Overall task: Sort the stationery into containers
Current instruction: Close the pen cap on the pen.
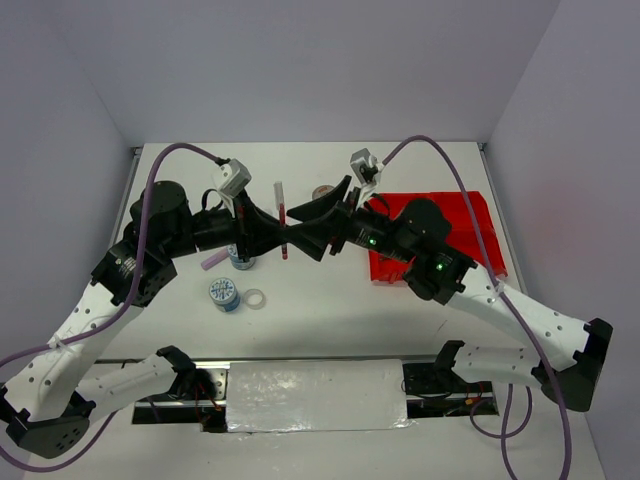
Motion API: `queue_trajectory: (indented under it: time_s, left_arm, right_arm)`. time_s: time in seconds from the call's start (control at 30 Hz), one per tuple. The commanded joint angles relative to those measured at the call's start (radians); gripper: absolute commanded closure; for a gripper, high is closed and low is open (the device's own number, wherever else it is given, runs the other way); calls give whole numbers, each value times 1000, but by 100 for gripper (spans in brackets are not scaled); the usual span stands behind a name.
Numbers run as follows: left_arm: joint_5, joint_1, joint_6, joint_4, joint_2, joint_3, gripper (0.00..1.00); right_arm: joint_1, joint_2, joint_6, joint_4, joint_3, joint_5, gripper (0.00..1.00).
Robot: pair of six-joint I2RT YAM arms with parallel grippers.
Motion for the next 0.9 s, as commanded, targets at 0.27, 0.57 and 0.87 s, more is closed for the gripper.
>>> queue_trajectory:
  time_s: [0.27,0.57,0.87]
  left_arm:
    - [59,4,31,49,-10,20,100]
    - [79,4,37,38,-7,20,100]
    - [91,4,40,33,-1,23,100]
  right_arm:
    - [-140,90,56,23,183,-282,31]
    - [-144,180,90,20,308,-418,33]
    - [-158,206,98,20,323,-426,53]
